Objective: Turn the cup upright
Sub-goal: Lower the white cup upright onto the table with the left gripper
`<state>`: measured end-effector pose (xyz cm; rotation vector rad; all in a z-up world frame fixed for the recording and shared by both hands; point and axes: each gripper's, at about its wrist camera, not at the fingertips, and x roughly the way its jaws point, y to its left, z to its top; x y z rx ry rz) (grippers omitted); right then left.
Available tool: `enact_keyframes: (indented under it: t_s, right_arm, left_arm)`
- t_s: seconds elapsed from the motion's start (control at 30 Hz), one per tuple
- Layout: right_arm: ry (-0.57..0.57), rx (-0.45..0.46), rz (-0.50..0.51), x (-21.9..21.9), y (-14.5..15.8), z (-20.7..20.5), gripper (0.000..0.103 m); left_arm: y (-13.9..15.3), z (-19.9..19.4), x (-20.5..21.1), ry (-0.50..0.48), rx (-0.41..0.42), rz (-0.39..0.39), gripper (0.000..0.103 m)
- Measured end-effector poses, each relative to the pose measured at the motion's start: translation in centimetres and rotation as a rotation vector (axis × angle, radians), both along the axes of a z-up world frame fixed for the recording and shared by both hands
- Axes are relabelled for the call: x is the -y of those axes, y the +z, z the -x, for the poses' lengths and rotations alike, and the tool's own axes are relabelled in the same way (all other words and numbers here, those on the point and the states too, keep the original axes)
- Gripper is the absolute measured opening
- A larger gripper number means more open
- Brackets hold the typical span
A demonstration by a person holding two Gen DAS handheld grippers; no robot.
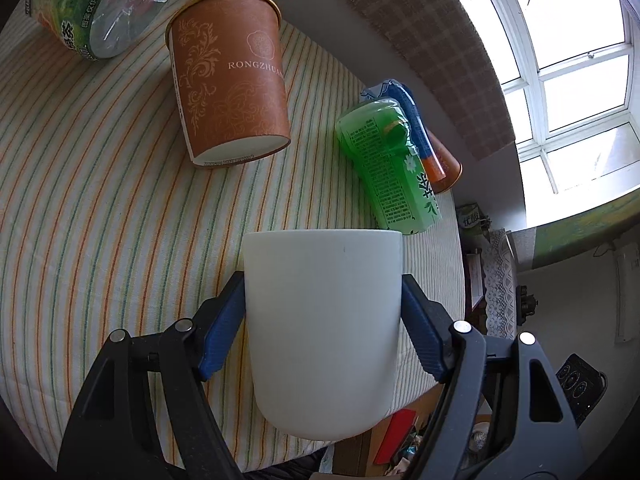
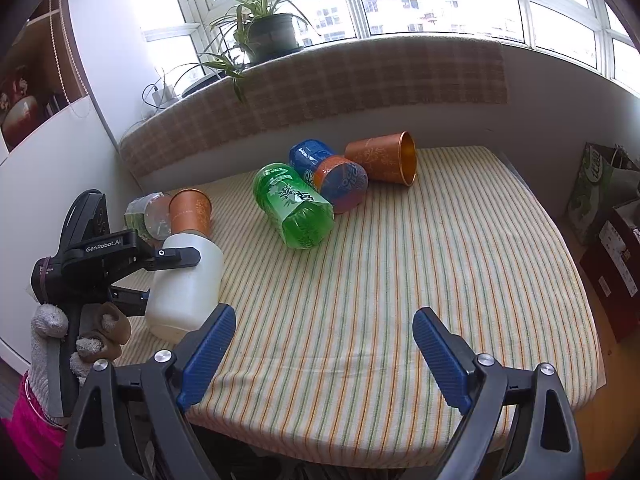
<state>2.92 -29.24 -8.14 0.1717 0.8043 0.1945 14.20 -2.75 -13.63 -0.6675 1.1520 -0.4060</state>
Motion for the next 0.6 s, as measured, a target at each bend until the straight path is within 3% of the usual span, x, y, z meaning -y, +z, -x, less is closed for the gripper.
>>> enact_keyframes:
  t_s: [0.6]
  right_arm:
    - [-0.016,-0.005,-0.016,0.5,0.0,0.2,0.092]
  left_arm:
    - [4.7,2.5,4.5,-0.122,0.326,-0.327,0.076]
